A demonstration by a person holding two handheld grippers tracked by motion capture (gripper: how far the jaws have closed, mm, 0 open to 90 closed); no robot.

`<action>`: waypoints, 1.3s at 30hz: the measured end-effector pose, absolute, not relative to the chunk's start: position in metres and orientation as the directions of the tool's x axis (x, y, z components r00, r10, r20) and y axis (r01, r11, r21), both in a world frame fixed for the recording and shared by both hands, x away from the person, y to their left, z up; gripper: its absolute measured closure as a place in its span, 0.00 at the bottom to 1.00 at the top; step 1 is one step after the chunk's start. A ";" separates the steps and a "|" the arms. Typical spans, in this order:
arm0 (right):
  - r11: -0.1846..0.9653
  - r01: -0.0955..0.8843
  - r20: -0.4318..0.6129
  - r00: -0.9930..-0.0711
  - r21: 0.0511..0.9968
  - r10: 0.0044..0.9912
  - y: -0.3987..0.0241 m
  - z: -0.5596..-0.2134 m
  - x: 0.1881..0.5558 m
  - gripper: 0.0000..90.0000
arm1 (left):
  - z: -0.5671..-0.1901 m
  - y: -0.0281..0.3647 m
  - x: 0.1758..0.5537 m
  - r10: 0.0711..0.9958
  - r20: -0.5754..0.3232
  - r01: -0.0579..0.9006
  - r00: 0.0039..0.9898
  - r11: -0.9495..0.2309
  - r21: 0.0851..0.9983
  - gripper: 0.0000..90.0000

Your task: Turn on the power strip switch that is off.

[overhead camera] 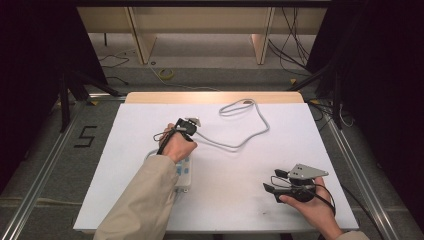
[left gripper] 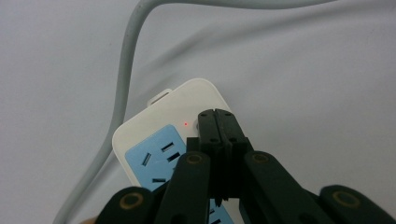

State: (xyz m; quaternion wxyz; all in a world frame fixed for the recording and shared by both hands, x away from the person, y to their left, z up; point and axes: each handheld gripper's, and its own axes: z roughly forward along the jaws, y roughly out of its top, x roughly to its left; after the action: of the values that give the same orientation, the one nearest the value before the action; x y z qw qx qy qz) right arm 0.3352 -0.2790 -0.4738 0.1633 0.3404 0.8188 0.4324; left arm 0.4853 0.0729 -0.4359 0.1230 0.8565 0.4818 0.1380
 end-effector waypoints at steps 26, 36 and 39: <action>0.400 0.416 0.023 -0.716 0.817 0.698 -0.279 -0.474 0.336 0.36 | -0.437 0.070 0.483 0.839 0.154 0.769 0.522 -0.541 0.341 1.00; 0.400 0.417 0.023 -0.716 0.816 0.698 -0.279 -0.474 0.336 0.36 | -0.437 0.073 0.479 0.827 0.134 0.742 0.546 -0.552 0.380 1.00; 0.399 0.416 0.023 -0.715 0.817 0.699 -0.279 -0.474 0.336 0.36 | -0.436 0.075 0.478 0.830 0.127 0.741 0.542 -0.544 0.392 1.00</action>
State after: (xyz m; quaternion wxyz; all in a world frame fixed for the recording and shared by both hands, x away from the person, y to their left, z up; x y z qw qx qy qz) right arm 0.3360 -0.2791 -0.4743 0.1645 0.3400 0.8200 0.4300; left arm 0.4784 0.0753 -0.4364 0.1475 0.8657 0.4539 0.1507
